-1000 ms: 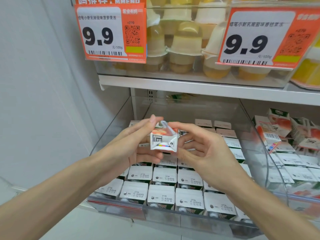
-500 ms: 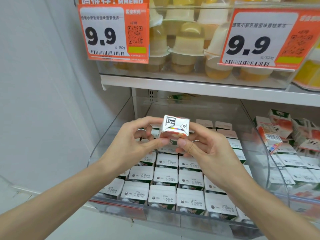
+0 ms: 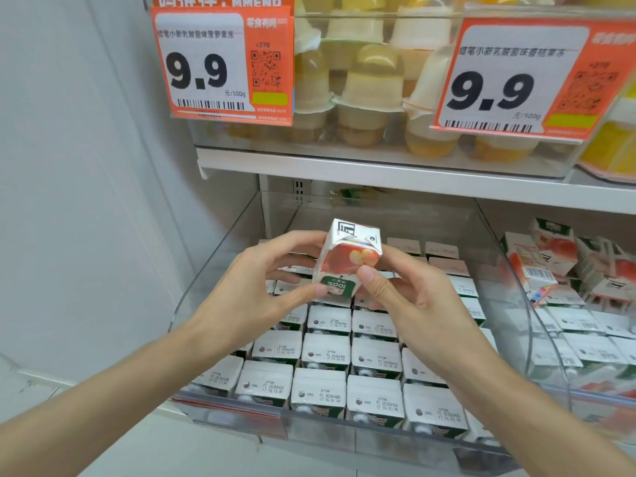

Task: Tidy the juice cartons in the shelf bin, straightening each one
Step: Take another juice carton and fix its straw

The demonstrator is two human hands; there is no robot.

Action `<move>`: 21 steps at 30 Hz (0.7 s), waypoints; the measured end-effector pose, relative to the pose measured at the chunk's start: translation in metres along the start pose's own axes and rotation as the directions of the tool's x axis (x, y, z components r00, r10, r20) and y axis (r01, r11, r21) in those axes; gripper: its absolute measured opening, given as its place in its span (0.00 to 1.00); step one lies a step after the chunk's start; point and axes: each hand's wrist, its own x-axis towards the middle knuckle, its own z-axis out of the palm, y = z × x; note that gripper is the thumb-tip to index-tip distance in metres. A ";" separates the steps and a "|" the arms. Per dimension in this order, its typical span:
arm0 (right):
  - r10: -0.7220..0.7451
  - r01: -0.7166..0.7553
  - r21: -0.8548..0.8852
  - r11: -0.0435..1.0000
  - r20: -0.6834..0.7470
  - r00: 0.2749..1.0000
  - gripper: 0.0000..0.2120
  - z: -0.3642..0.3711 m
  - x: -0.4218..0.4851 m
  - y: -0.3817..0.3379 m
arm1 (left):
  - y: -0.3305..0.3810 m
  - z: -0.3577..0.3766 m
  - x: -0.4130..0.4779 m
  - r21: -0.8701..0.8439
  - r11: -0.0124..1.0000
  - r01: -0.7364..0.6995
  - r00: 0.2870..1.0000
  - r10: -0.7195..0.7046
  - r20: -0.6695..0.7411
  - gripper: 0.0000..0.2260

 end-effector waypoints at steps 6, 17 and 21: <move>0.087 -0.085 0.085 0.993 -0.015 0.996 0.12 0.002 0.001 0.001 | 0.007 -0.009 -0.004 -0.044 0.999 -0.029 0.999 0.031 0.041 0.42; 0.172 -0.169 0.161 0.972 -0.006 0.985 0.18 -0.003 -0.001 -0.004 | -0.005 -0.005 0.001 0.203 0.957 -0.207 0.968 0.171 0.181 0.40; 0.145 -0.141 0.156 0.978 -0.014 0.989 0.18 -0.005 -0.002 -0.007 | -0.009 0.000 0.000 0.146 0.975 -0.169 0.971 0.140 0.193 0.36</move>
